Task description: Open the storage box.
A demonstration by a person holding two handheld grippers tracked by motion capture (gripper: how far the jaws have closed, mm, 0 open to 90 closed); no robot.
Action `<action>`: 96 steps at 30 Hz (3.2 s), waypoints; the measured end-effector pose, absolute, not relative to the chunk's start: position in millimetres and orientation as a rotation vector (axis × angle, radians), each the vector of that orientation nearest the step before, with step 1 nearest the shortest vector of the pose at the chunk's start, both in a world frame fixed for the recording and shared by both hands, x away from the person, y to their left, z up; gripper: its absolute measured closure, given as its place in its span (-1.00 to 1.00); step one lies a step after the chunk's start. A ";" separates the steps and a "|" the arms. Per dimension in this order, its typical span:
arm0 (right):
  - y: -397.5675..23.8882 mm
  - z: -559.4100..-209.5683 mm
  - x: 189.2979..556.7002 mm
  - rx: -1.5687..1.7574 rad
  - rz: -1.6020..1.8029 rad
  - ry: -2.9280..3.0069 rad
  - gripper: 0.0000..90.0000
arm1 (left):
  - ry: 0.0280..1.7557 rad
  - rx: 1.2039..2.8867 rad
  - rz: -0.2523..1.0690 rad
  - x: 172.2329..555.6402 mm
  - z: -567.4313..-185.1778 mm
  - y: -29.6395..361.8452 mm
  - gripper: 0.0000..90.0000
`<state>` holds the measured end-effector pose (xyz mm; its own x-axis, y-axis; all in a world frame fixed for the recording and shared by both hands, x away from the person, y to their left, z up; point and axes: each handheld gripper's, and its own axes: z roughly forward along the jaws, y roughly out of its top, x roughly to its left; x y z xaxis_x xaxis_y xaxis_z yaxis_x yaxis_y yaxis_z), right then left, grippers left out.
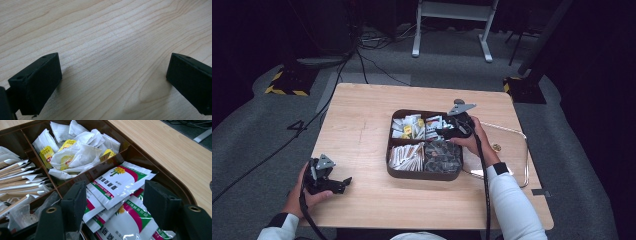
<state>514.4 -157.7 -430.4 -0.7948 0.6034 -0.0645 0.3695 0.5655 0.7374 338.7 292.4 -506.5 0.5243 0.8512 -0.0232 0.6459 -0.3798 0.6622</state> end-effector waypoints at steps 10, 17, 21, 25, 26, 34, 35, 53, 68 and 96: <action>-148.3 -440.9 529.6 0.869 1.036 2.514 -0.26 | 1.212 2.146 0.430 338.6 -506.5 292.4 -0.99; -145.1 -448.9 537.4 0.910 1.005 2.527 -0.30 | 1.211 2.147 0.430 338.6 -506.5 292.5 -0.99; -144.4 -450.6 541.6 0.953 0.969 2.535 -0.33 | 1.211 2.147 0.430 338.6 -506.5 292.5 -0.99; -143.4 -450.8 545.1 0.968 0.952 2.542 -0.33 | 1.211 2.147 0.431 338.6 -506.5 292.5 -0.99; -143.0 -450.8 545.9 0.960 0.949 2.549 -0.34 | 1.212 2.147 0.430 338.6 -506.5 292.4 -0.99; -139.3 -443.6 546.1 0.929 0.959 2.536 -0.31 | 1.211 2.147 0.430 338.6 -506.5 292.5 -0.99; -135.0 -439.4 544.2 0.902 0.977 2.527 -0.31 | 1.212 2.147 0.430 338.6 -506.5 292.4 -0.99; -137.9 -444.3 560.5 1.105 0.889 2.487 -0.31 | 1.211 2.147 0.430 338.3 -506.5 292.6 -0.99; -123.3 -439.6 556.1 0.996 0.976 2.518 -0.12 | 1.211 2.147 0.430 338.3 -506.5 292.6 -0.99; -133.8 -423.2 527.5 0.874 1.147 2.466 0.98 | 1.212 2.145 0.433 338.2 -506.7 292.5 -0.99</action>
<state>527.5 -133.8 -423.2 -0.7763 0.6304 -0.0023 0.4045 0.5008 0.7652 338.2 292.5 -506.7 0.5231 0.8520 -0.0219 0.6451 -0.3791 0.6635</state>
